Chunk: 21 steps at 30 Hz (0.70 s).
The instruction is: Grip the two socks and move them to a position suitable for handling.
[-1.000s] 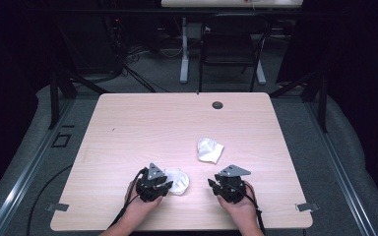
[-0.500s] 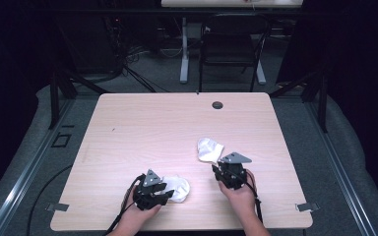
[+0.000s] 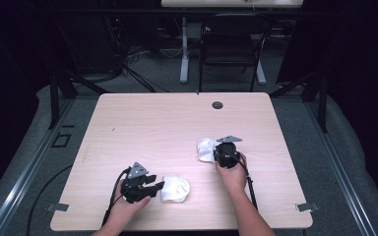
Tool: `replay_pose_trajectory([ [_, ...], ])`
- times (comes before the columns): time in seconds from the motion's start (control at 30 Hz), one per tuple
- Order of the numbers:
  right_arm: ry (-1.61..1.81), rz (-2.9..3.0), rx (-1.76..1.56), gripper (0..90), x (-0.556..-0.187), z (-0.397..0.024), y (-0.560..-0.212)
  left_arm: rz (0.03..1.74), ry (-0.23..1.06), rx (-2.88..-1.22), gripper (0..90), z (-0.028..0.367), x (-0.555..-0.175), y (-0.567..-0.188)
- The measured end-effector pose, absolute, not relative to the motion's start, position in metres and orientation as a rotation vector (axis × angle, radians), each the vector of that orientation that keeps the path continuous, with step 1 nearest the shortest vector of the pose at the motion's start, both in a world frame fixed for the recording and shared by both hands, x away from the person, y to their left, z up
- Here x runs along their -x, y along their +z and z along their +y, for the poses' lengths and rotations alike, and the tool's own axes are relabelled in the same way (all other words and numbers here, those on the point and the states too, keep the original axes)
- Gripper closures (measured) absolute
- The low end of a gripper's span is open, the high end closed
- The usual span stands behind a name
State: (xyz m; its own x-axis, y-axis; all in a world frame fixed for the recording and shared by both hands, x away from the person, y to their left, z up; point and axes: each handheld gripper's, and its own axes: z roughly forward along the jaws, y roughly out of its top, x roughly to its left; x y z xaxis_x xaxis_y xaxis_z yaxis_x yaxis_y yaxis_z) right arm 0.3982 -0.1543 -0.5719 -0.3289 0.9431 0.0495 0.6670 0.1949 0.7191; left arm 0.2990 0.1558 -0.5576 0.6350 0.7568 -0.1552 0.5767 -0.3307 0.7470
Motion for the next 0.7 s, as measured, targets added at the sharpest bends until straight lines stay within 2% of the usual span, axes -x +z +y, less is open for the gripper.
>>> replay_pose_trajectory([
  [0.7,0.991,2.277,-1.236,88.2,-0.375,-0.105,-0.579,1.014,0.268,-2.112,54.9,0.145,-0.298,-0.569],
])
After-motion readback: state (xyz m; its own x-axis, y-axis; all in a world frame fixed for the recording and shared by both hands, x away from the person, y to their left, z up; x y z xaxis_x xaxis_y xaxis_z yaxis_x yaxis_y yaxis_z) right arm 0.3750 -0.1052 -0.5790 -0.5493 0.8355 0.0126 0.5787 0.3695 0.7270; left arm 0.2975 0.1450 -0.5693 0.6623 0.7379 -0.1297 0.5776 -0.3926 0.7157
